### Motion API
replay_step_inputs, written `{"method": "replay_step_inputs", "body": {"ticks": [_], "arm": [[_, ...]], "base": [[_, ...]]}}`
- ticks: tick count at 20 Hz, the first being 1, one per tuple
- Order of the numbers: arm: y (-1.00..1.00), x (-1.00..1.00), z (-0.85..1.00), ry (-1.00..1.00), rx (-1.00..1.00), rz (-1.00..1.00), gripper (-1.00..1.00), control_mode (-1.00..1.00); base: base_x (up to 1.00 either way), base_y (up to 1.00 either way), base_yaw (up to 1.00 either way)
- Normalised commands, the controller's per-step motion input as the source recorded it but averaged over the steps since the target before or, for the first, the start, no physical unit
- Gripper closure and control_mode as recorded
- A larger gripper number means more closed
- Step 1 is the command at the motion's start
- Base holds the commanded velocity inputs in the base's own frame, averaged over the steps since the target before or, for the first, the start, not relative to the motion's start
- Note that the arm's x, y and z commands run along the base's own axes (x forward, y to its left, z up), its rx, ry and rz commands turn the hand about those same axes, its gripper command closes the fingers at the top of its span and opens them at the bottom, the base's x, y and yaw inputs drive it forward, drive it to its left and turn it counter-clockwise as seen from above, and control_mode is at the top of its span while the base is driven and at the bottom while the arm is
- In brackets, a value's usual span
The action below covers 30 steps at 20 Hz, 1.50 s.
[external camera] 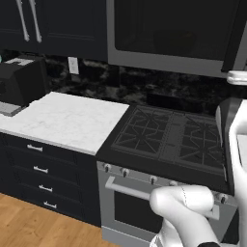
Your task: Pick the corn from the sink and place it in the bowl. Then pick the bowl and place it in the microwave. Then close the microwave door and press the start button.
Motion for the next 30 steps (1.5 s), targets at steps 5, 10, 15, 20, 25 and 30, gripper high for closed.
{"method": "replay_step_inputs", "body": {"ticks": [5, 10, 15, 20, 25, 30], "arm": [[-0.26, 0.31, 0.0, 0.02, 0.0, 0.0, 1.0, -1.0], [-0.23, 0.22, 0.03, -0.04, 0.02, 0.0, 1.0, -1.0], [-0.17, 0.31, 0.01, -0.05, 0.03, 0.0, 1.0, -1.0], [-0.25, 0.26, 0.0, -0.03, 0.04, 0.0, 1.0, -1.0], [-0.29, 0.24, 0.0, 0.0, 0.03, 0.0, 1.0, -1.0], [-0.33, 0.2, 0.0, 0.0, 0.03, 0.0, 1.0, -1.0]], "base": [[0.0, 0.0, 0.0], [0.0, 0.0, 0.0], [0.0, 0.0, 0.0], [0.0, 0.0, 0.0], [0.0, 0.0, 0.0], [0.0, 0.0, 0.0]]}}
